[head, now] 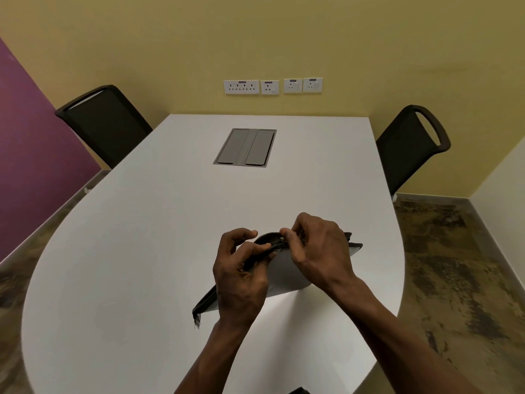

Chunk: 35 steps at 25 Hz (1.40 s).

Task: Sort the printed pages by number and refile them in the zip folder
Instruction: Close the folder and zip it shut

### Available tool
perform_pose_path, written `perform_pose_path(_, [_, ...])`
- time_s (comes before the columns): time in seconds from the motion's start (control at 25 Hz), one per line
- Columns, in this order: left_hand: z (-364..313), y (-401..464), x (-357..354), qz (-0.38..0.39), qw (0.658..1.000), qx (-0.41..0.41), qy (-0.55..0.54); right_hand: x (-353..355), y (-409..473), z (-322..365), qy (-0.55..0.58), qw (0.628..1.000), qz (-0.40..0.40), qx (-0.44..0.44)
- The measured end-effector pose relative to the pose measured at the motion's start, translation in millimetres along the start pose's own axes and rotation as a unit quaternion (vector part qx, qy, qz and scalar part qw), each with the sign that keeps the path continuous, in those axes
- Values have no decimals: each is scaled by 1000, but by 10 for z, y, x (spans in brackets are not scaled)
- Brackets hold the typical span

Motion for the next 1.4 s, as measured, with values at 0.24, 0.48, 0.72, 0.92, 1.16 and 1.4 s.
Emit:
perform_pose_path(0.24, [83, -28, 129, 1, 1000, -4, -7, -172, -31, -577, 33, 992, 56, -106])
perform_pose_path(0.48, [10, 38, -88, 152, 968, -80, 181, -342, 16, -414, 48, 995, 45, -77])
perform_pose_path(0.72, [550, -48, -441, 246, 914, -15, 324, -704, -144, -177, -47, 994, 94, 2])
perform_pose_path(0.92, [827, -267, -450, 252, 933, 13, 256, -803, -246, -205, -82, 993, 79, 39])
perform_pose_path(1.16, [922, -496, -556, 283, 921, 26, 267, -888, -318, -261, -145, 985, 73, 65])
perform_pose_path(1.4, [990, -406, -523, 302, 902, -60, 302, -831, -127, -637, -157, 986, 52, 35])
Point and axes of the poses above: each hand's wrist, its own y-axis towards the middle knuckle, its own x-axis out of the back of the hand, z = x × y, the point moved 6 cm from there along y, towards the middle knuckle, and after that the axes turned 12 degrees about -y, right-handed, at the moved point
